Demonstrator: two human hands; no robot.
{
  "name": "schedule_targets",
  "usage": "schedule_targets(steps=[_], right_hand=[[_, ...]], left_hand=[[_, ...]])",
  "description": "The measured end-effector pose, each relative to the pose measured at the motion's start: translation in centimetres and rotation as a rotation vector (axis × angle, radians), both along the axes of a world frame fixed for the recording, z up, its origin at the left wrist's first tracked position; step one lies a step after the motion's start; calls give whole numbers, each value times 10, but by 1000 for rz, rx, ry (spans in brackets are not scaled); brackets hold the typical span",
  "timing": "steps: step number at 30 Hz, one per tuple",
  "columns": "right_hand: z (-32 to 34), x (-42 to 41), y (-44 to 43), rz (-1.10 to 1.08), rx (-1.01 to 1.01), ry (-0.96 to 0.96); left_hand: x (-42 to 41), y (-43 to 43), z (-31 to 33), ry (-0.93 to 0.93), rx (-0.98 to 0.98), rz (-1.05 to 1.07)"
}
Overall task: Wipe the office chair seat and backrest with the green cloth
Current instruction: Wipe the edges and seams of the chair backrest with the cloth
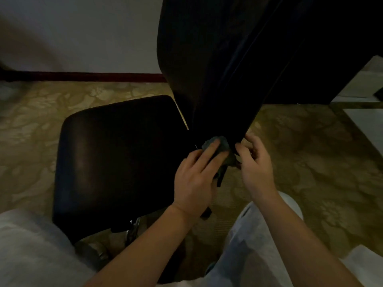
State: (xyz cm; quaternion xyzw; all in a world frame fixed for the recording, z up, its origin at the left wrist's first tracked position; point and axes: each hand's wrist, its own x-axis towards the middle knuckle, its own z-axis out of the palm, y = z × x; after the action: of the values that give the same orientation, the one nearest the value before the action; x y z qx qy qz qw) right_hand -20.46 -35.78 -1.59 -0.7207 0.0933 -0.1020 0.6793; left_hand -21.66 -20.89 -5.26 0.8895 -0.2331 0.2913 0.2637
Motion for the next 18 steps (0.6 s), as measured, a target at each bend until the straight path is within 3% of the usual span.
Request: schedule_targets(steps=[3,8,18], right_hand=[[0,-1,3,-2,54,-5],[0,-3,5,-11,69,-5],[-4,0,8,-12,52,-4]], left_hand=[[6,-4,13,-68,-139,65],[15,-16,-16,-31,54,40],[11,-23,-51,134,112,70]])
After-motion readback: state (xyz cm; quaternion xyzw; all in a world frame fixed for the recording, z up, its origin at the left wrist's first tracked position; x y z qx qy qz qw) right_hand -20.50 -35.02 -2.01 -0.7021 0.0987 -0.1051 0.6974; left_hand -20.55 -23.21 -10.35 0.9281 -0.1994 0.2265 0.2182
